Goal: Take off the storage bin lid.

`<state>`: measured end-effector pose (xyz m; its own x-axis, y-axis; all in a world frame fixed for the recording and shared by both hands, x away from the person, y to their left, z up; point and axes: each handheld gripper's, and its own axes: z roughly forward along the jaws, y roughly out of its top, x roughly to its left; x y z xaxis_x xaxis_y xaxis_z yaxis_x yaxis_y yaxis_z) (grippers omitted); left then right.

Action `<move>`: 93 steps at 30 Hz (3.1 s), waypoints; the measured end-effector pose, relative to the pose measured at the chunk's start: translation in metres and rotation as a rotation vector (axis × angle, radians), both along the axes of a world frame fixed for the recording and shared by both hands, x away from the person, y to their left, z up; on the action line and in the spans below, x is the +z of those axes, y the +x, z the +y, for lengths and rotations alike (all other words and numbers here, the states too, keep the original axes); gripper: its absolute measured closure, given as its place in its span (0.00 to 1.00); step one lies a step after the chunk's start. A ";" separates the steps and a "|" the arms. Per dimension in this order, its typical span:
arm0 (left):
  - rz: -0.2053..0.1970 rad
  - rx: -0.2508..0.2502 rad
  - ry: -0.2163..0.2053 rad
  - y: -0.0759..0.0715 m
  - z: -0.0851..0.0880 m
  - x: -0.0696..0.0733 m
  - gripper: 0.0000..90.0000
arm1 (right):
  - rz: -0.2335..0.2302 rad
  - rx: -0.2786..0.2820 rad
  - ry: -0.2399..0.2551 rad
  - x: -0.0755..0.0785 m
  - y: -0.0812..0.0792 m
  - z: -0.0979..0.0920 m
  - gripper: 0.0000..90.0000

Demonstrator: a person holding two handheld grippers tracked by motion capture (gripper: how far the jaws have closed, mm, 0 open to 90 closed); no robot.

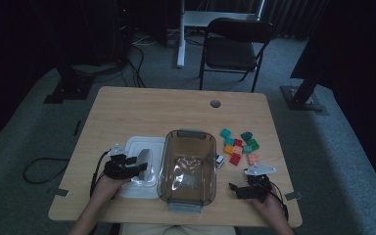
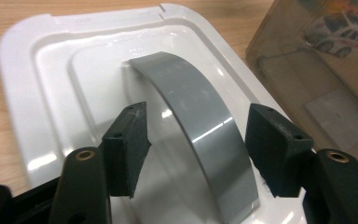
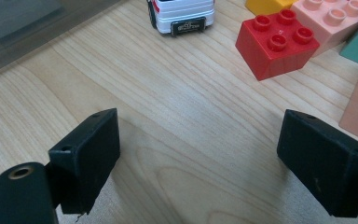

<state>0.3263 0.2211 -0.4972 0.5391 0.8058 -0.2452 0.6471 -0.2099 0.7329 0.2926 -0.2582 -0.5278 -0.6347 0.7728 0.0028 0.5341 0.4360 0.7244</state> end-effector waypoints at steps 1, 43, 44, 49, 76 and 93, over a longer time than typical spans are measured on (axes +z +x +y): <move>-0.006 0.002 0.006 -0.002 0.000 0.000 0.40 | 0.000 0.000 0.000 0.000 0.000 0.000 0.14; -0.065 -0.143 0.141 -0.044 -0.065 0.012 0.00 | 0.002 -0.043 0.000 0.000 0.001 0.002 0.14; -0.069 -0.145 0.135 -0.044 -0.063 0.013 0.01 | 0.001 -0.046 0.002 0.000 0.000 0.002 0.14; -0.082 -0.112 0.137 -0.043 -0.050 0.022 0.01 | 0.000 -0.051 0.001 0.000 -0.001 0.002 0.14; -0.059 0.299 0.222 -0.018 0.078 0.003 0.01 | 0.052 0.011 -0.038 0.008 0.001 -0.001 0.16; -0.004 0.371 0.279 -0.006 0.097 -0.027 0.01 | -0.041 0.118 0.096 0.051 0.051 0.001 0.26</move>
<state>0.3205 0.3185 -0.5237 0.2020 0.9793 0.0100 0.7128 -0.1541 0.6842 0.3434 -0.2575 -0.4772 -0.7219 0.6905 0.0454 0.4528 0.4217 0.7856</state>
